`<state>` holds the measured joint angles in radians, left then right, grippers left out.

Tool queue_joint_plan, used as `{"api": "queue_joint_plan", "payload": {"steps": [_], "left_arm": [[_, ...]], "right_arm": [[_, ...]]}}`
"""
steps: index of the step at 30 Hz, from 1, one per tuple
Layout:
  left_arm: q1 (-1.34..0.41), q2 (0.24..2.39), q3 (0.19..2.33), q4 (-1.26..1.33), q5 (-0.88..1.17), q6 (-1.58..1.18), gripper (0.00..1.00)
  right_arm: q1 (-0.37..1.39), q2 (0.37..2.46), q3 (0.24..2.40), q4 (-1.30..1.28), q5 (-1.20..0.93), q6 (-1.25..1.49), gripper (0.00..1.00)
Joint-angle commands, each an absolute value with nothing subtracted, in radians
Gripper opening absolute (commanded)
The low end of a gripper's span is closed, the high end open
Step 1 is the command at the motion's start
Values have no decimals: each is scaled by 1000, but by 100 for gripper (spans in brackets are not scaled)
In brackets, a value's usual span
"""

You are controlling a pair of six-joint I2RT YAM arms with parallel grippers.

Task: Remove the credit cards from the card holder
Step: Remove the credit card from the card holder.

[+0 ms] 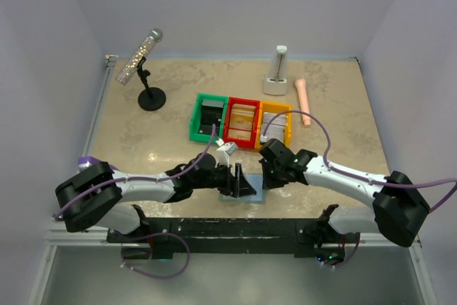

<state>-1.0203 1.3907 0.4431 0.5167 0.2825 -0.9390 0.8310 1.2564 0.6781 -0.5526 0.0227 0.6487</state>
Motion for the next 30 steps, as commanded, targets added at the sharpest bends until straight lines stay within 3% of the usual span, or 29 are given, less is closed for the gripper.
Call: {"api": "queue_joint_plan", "payload": {"steps": [1, 6, 12, 17, 23, 30], "left_arm": [[-1034, 1353, 466, 629, 353, -884, 74], [-1075, 1365, 549, 526, 423, -801, 75], [-1097, 1479, 589, 603, 497, -842, 74], [-1094, 1226, 433, 571, 327, -807, 75], [-1059, 847, 285, 301, 56, -815, 80], [-1025, 952, 334, 141, 5, -868, 92]], "right_arm": [[831, 1261, 664, -540, 11, 673, 0], [831, 1272, 652, -522, 11, 676, 0], [830, 1278, 629, -505, 6, 695, 0], [828, 1264, 620, -506, 11, 690, 0], [827, 1249, 635, -523, 26, 676, 0], [827, 1261, 634, -515, 18, 676, 0]]}}
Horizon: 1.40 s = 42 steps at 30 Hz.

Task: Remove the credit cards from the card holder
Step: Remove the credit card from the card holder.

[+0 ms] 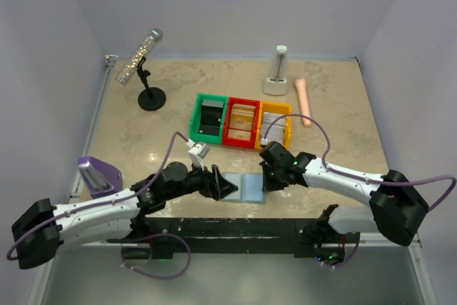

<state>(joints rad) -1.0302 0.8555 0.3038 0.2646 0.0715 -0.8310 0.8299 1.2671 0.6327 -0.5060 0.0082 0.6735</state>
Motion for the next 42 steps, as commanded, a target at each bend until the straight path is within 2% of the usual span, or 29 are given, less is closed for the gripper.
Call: {"api": "queue_joint_plan", "payload": {"steps": [1, 10, 42], "left_arm": [[-1025, 978, 334, 149, 5, -882, 93], [-1025, 1146, 380, 202, 18, -893, 91], [-1034, 1285, 391, 434, 166, -907, 85]], "right_arm": [[828, 1262, 632, -512, 17, 676, 0], [828, 1261, 638, -517, 11, 676, 0], [828, 1278, 626, -500, 3, 676, 0]]}}
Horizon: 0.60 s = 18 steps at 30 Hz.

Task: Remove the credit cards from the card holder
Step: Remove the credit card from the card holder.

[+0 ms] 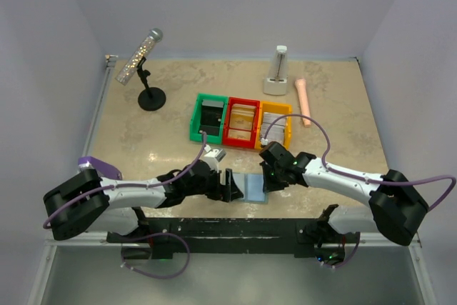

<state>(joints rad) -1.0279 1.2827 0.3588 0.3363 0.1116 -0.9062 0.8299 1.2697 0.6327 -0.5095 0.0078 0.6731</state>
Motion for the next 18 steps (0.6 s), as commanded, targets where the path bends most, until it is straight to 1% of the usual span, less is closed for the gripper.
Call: {"api": "queue_joint_plan", "payload": {"steps": [1, 7, 18], "left_arm": [[-1035, 1290, 397, 442, 172, -904, 85], [-1042, 1290, 410, 472, 189, -900, 84], [-1043, 1282, 419, 450, 183, -893, 84]], "right_arm": [[828, 1278, 626, -499, 3, 678, 0], [828, 1278, 626, -500, 3, 678, 0], [828, 1272, 620, -502, 3, 680, 0]]}}
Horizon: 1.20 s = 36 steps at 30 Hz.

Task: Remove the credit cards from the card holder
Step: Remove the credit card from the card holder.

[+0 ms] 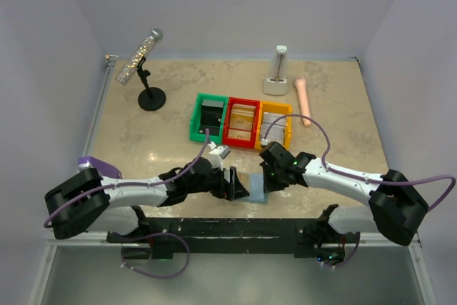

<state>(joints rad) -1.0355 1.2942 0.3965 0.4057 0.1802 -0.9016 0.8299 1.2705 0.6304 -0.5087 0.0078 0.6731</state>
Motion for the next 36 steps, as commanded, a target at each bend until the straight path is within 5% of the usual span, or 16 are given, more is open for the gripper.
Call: {"api": "queue_joint_plan", "payload": {"steps": [1, 15, 20, 24, 27, 36], "left_arm": [[-1043, 1269, 413, 442, 173, -890, 84], [-1029, 965, 382, 176, 5, -842, 81], [-1029, 1067, 440, 244, 69, -813, 73], [-1028, 1169, 488, 288, 97, -796, 64], [-1023, 1203, 497, 299, 87, -785, 58], [-1011, 1238, 425, 305, 19, -804, 40]], "right_arm": [[828, 1272, 621, -503, 3, 680, 0], [828, 1221, 626, -557, 32, 699, 3], [828, 1192, 638, -604, 52, 709, 18], [828, 1132, 679, -718, 135, 729, 42], [828, 1030, 681, -729, 135, 719, 50], [828, 888, 528, -312, -170, 680, 51]]}}
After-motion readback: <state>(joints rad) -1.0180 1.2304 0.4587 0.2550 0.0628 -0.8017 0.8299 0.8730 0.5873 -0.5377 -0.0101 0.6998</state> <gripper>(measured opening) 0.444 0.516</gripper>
